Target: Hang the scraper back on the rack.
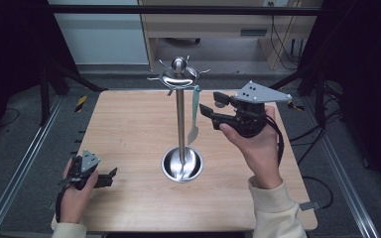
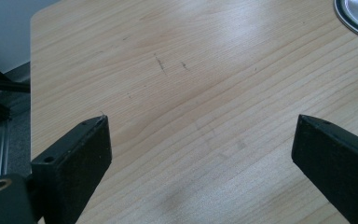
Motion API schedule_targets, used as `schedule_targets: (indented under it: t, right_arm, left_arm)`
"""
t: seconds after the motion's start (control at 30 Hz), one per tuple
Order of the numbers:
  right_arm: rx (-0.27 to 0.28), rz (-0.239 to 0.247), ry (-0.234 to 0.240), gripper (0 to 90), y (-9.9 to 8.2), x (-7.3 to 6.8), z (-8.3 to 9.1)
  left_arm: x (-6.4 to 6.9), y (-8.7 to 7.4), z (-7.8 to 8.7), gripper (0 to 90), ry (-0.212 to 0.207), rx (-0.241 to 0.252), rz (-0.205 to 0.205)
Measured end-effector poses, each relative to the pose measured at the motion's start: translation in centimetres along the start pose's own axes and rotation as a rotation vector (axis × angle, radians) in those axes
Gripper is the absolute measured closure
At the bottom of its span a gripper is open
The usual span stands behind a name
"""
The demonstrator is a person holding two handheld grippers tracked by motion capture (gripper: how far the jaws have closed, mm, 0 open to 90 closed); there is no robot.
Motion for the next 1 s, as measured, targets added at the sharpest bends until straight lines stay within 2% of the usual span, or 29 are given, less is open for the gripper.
schedule_targets:
  t: [0.1, 0.17, 0.27, 0.4, 0.53, 0.6, 0.73, 1.0]
  right_arm:
    - [-0.079, 0.02, -0.079, 33.2, -1.5, 1.3, -0.2]
    - [-0.111, -0.004, -0.129, 27.1, -2.5, 2.4, -0.3]
    - [-0.125, -0.03, -0.167, 21.4, -3.4, 3.6, -0.3]
    - [-0.134, -0.031, -0.231, 14.1, -4.7, 5.2, 0.0]
    - [-0.141, -0.033, -0.249, 11.2, -5.7, 6.0, 0.2]
    - [-0.169, -0.034, -0.26, 9.9, -6.9, 6.6, 0.4]
    - [-0.187, -0.038, -0.26, 9.1, -8.0, 7.0, 0.4]
    - [-0.23, -0.079, -0.289, 10.6, -10.5, 8.2, 0.3]
  left_arm:
    - [0.0, 0.0, 0.0, 4.5, -0.001, -0.004, 0.0]
    - [0.0, 0.0, -0.1, 4.5, -0.001, -0.004, 0.0]
    - [-0.1, 0.0, 0.0, 4.5, 0.0, -0.006, 0.001]
    - [-0.2, -0.1, -0.1, 4.5, 0.0, -0.007, 0.005]
    - [-0.2, -0.1, 0.0, 4.4, 0.002, -0.006, 0.007]
    - [-0.3, -0.1, 0.0, 3.9, 0.001, -0.007, 0.008]
    - [-0.3, -0.1, 0.0, 3.6, 0.003, -0.005, 0.011]
    - [-0.3, -0.1, 0.0, 3.6, 0.003, -0.004, 0.017]
Point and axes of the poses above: each handheld gripper's, and its own axes: z roughly backward along the jaws, y roughly out of its top, x roughly to its right, the point moved 6 cm from there along -z, roughly forward along the jaws, and after that the axes turned 3 degrees about -z, right-handed, at the moved point
